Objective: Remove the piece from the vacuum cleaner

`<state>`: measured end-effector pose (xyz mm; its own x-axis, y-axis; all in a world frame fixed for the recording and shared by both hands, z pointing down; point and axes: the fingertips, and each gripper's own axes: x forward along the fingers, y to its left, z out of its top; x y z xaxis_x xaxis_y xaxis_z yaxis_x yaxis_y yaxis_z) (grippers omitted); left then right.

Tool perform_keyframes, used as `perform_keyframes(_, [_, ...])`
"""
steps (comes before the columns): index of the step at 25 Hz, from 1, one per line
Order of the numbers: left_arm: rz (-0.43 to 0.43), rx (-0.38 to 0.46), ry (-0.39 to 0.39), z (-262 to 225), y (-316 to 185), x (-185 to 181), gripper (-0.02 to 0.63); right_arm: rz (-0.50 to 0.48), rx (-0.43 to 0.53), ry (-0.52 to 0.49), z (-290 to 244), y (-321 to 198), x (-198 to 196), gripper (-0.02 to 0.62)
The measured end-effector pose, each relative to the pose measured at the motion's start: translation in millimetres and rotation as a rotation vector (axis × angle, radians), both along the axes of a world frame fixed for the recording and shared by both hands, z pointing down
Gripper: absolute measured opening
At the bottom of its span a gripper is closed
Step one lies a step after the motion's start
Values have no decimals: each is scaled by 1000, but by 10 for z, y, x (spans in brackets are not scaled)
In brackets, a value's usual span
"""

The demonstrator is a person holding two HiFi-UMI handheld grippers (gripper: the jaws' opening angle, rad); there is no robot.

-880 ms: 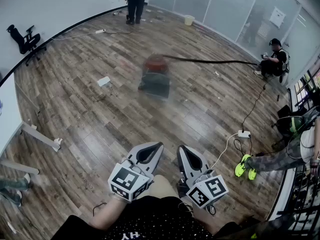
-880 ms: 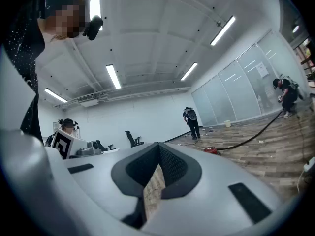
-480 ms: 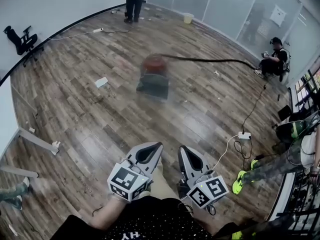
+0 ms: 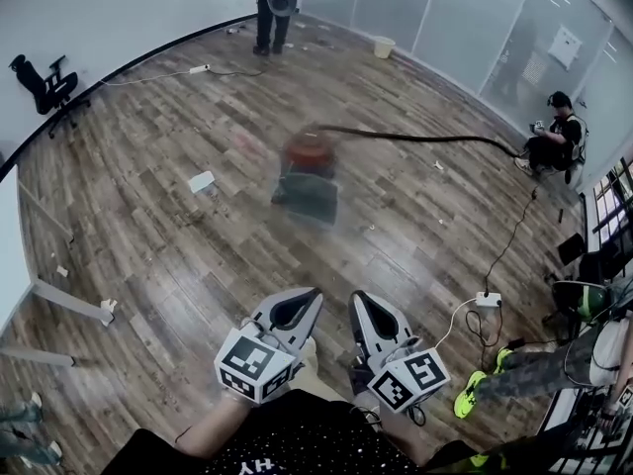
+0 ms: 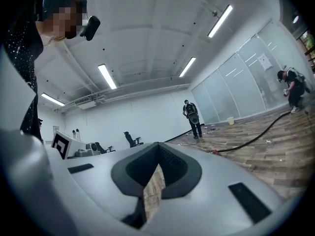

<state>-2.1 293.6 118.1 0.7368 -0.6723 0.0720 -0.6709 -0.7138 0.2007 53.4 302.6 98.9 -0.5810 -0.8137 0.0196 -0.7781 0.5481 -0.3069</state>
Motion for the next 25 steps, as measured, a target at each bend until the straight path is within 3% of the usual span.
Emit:
perform_keyframes(7, [-15, -14, 24, -37, -891, 98, 6, -18, 7, 2, -42, -889, 111, 11])
perform_keyframes(12, [-15, -20, 1, 3, -1405, 242, 6, -18, 7, 7, -36, -1361, 282, 11])
perform_keyframes(25, [-27, -54, -38, 185, -1951, 467, 6, -22, -14, -12, 67, -1945, 565, 11])
